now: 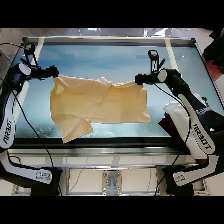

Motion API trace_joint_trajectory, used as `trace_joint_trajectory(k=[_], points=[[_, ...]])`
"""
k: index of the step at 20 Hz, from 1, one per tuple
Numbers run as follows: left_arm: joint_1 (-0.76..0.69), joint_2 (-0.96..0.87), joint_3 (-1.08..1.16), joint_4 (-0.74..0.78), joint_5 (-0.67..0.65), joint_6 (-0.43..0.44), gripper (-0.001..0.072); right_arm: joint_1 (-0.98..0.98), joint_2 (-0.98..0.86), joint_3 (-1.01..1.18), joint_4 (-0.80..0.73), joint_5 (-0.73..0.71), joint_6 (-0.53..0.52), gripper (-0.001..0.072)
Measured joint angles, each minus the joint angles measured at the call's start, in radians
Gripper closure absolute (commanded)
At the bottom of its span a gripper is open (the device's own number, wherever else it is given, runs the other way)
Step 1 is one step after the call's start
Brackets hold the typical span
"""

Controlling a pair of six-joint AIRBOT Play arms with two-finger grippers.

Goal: Fold the shirts.

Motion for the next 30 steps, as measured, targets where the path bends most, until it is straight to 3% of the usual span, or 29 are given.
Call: trace_joint_trajectory(k=[2,3,4,5,9,10,11,13,14,16,21,23,30], points=[[0.018,0.041,0.0,-0.027,0.001,0.0,0.002,-0.019,0.002,0.071,-0.015,0.027,0.018,0.0227],[0.034,0.073,0.0,-0.031,-0.012,0.0,0.0078,-0.035,0.013,0.116,-0.044,0.084,0.023,0.0255],[0.056,0.113,0.0,-0.029,-0.042,0.0,0.033,-0.055,0.027,0.155,-0.071,0.148,0.024,0.035],[0.082,0.154,-0.001,-0.015,-0.077,0.003,0.0531,-0.08,0.051,0.19,-0.097,0.229,0.017,0.0389],[0.246,0.317,-0.089,0.07,-0.272,0.033,0.0535,-0.191,0.203,0.243,-0.167,0.501,-0.067,0.0387],[0.296,0.354,-0.138,0.08,-0.304,0.027,0.0533,-0.219,0.247,0.237,-0.177,0.559,-0.086,0.0383],[0.341,0.385,-0.188,0.078,-0.325,0.011,0.0464,-0.249,0.299,0.214,-0.178,0.621,-0.102,0.0376],[0.417,0.433,-0.299,0.051,-0.352,-0.013,-0.0004,-0.307,0.411,0.12,-0.17,0.7,-0.122,0.0361],[0.441,0.443,-0.344,0.045,-0.364,-0.023,0.0002,-0.335,0.473,0.043,-0.15,0.717,-0.129,0.0357],[0.471,0.447,-0.42,0.018,-0.376,-0.039,0.0004,-0.378,0.594,-0.141,-0.085,0.708,-0.133,0.0258],[0.501,0.313,-0.499,-0.225,-0.414,-0.045,0.0012,-0.42,0.791,-0.517,0.177,0.56,-0.121,0.0258],[0.507,0.233,-0.507,-0.325,-0.441,-0.008,0.0012,-0.425,0.822,-0.579,0.264,0.525,-0.121,0.0259],[0.516,0.065,-0.515,-0.412,-0.469,0.102,0.0014,-0.43,0.85,-0.637,0.375,0.487,-0.12,0.026]])
